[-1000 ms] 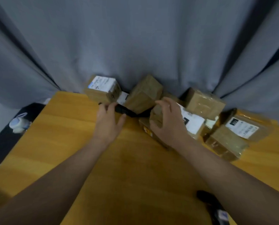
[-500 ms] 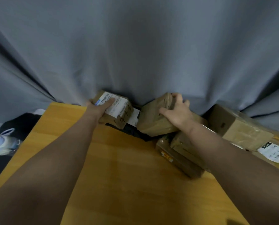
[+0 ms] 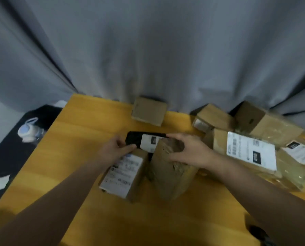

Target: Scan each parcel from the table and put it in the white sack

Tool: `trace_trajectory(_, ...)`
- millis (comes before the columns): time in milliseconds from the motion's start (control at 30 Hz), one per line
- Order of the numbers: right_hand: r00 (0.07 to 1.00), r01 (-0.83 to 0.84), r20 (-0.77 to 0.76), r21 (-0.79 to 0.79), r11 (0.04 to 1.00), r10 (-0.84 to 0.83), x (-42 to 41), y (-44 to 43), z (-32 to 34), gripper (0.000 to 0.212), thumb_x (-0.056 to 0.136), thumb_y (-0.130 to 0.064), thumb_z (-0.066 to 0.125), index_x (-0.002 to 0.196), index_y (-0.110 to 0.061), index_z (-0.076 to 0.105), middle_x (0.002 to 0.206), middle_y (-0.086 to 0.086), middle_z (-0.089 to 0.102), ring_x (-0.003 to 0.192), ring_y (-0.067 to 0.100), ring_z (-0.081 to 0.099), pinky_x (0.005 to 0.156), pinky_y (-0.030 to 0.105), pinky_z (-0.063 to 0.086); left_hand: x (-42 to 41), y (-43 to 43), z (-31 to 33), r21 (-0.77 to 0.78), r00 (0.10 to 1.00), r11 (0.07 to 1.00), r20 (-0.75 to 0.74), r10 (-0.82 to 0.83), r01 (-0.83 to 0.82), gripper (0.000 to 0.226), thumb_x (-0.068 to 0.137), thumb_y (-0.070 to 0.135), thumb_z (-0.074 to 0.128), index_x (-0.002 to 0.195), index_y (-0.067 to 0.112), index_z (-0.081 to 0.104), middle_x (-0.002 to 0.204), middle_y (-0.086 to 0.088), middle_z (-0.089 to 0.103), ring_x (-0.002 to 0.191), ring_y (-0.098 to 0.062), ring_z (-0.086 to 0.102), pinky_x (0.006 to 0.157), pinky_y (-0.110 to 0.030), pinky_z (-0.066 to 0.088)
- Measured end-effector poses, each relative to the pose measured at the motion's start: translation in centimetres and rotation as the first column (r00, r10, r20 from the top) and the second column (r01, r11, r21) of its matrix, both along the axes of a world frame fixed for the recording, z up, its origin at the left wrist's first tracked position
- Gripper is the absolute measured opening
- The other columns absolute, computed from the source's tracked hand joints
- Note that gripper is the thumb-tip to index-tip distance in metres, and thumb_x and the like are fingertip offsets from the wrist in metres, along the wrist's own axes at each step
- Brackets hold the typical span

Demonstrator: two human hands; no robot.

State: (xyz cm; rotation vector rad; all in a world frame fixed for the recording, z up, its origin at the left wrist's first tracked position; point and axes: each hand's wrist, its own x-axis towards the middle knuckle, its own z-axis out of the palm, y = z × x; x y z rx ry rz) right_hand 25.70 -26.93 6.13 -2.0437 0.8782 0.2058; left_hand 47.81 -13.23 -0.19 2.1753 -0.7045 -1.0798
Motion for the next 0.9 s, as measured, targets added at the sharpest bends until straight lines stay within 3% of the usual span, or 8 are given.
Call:
trace_trajectory(100,0.982,-0.057,-0.169,0.138,0.989,0.080,0.1,1.2,-2.2,0.068,0.089,-0.032,0.065,0.148,-0.023,0.033,0.150,0.000,0.038,0.133,0.018,0.041,0.097,0.023,0.039,-2.8,2.2,-3.6,0.143,0.981,0.973,0.039,-0.189,0.182,0.033,0.085,0.032,0.070,0.107,0.020,0.049,0.111,-0.003,0.053,0.093,-0.017,0.053,0.073,-0.028,0.044)
trace_trajectory(233,0.971,-0.092,-0.225,-0.022,0.996,0.084,1.3,0.0,-2.8,0.068,0.087,-0.028,0.063,0.148,-0.027,0.032,0.149,0.001,0.040,0.130,0.020,0.045,0.094,0.026,0.044,-3.0,1.1,-4.1,-0.012,0.994,0.994,0.027,-0.107,0.107,0.049,0.088,0.028,0.067,0.128,0.012,0.044,0.126,-0.005,0.048,0.112,-0.017,0.050,0.087,-0.030,0.044)
trace_trajectory(333,0.989,-0.017,-0.148,-0.194,0.981,-0.012,3.4,-1.7,-2.8,0.065,0.088,-0.033,0.062,0.146,-0.024,0.036,0.149,0.004,0.040,0.134,0.023,0.040,0.105,0.030,0.038,-0.6,-2.2,-2.5,-0.092,0.960,0.986,0.257,-0.111,0.139,0.052,0.092,0.037,0.059,0.133,0.011,0.041,0.133,-0.007,0.042,0.118,-0.021,0.047,0.087,-0.027,0.040)
trace_trajectory(433,0.974,0.227,0.004,-0.107,0.968,-0.228,6.6,-4.0,-3.5,0.061,0.090,-0.033,0.060,0.145,-0.019,0.037,0.149,0.008,0.037,0.135,0.023,0.037,0.101,0.022,0.031,2.5,-6.7,-1.8,-0.109,0.928,0.975,0.342,-0.148,0.195,0.056,0.096,0.042,0.051,0.141,0.014,0.035,0.141,-0.010,0.032,0.116,-0.024,0.045,0.088,-0.028,0.037)
trace_trajectory(600,0.961,0.274,-0.045,-0.015,0.962,-0.274,11.0,-7.5,-5.9,0.072,0.093,-0.042,0.056,0.153,-0.029,0.019,0.158,0.010,0.012,0.142,0.027,0.027,0.110,0.026,0.026,5.8,-13.5,-4.4,-0.128,0.956,0.970,0.240,-0.170,0.204,0.062,0.098,0.045,0.043,0.152,0.027,0.019,0.155,-0.013,0.013,0.143,-0.029,0.016,0.113,-0.041,0.025)
trace_trajectory(767,0.928,0.373,0.015,0.022,0.928,-0.373,14.2,-9.6,-8.8,0.078,0.091,-0.036,0.060,0.154,-0.028,0.014,0.158,0.009,0.010,0.137,0.025,0.033,0.105,0.027,0.032,6.9,-16.3,-8.0,-0.273,0.998,0.960,-0.029,0.058,-0.063,0.073,0.092,0.039,0.059,0.150,0.016,0.022,0.148,-0.010,0.035,0.135,-0.026,0.036,0.109,-0.046,0.037)
trace_trajectory(833,0.915,0.401,0.016,0.043,0.915,-0.402,14.5,-10.1,-9.6,0.084,0.088,-0.034,0.062,0.154,-0.032,0.010,0.155,0.006,0.016,0.130,0.027,0.039,0.093,0.035,0.049,7.2,-16.2,-8.2,-0.339,0.989,0.936,-0.136,0.053,-0.096,0.077,0.091,0.023,0.064,0.151,0.017,0.016,0.147,-0.007,0.039,0.128,-0.019,0.042,0.106,-0.042,0.042)
trace_trajectory(900,0.933,0.359,0.008,0.059,0.931,-0.360,14.1,-10.0,-9.9,0.086,0.086,-0.029,0.065,0.153,-0.031,0.012,0.147,0.005,0.030,0.122,0.026,0.046,0.078,0.033,0.054,7.6,-15.1,-7.9,-0.321,0.985,0.947,-0.167,-0.038,-0.017,0.093,0.086,0.022,0.067,0.154,0.025,0.003,0.150,-0.004,0.033,0.130,-0.019,0.040,0.106,-0.042,0.042)
